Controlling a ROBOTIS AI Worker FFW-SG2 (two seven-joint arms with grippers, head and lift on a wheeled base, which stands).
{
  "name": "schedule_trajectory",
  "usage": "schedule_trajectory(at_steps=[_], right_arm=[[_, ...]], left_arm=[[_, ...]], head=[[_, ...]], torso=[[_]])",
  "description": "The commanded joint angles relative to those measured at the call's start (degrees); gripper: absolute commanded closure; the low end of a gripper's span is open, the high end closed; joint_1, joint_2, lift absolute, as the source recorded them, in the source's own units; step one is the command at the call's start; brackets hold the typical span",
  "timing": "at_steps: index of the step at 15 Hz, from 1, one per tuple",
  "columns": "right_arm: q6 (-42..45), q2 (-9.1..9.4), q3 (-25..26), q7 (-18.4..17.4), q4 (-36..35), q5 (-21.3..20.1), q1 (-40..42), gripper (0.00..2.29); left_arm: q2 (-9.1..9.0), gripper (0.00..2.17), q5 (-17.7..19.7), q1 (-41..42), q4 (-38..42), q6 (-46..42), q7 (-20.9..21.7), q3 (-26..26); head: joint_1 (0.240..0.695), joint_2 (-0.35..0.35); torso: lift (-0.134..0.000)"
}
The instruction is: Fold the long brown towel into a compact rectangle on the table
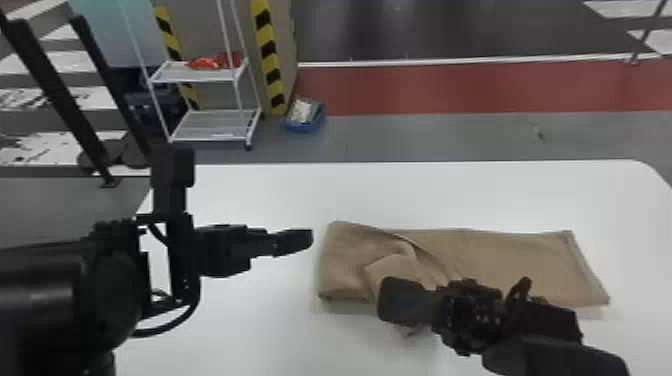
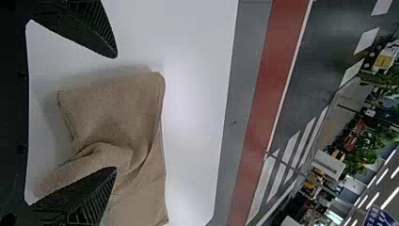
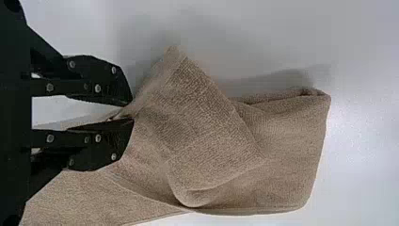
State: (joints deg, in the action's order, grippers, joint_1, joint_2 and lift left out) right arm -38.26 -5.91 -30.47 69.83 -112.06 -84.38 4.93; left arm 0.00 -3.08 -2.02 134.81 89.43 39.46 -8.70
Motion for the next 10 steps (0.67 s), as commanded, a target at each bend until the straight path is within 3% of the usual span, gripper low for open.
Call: schedule_trajectory(at_steps=[1,3,10], right_arm=[[-0.19,0.11,0.14,-0.05,0.08,0.01,-0.10,0.97],[-0.37,0.46,0.23,-0.14,-0.01,0.18,-0.19,1.08],[-0.37,-0.16,4.36,-0.22,-8.18,5.11,-1.86,1.08]], left_arm=[[-0.15,0.03,0.00,0.00,-0.07,0.59,0.09,0.00],[-0.15,0.03,0.00,0.00,-0.16,0.59,0.18,-0.09],[-0.15,0.03,0.44,-0.18,-0.25,0.59,0.53,-0.70]], head=[[0.695,0.104],[0.695,0.102],[0.695,0.103]], torso=[[-0.125],[-0.125],[-0.125]])
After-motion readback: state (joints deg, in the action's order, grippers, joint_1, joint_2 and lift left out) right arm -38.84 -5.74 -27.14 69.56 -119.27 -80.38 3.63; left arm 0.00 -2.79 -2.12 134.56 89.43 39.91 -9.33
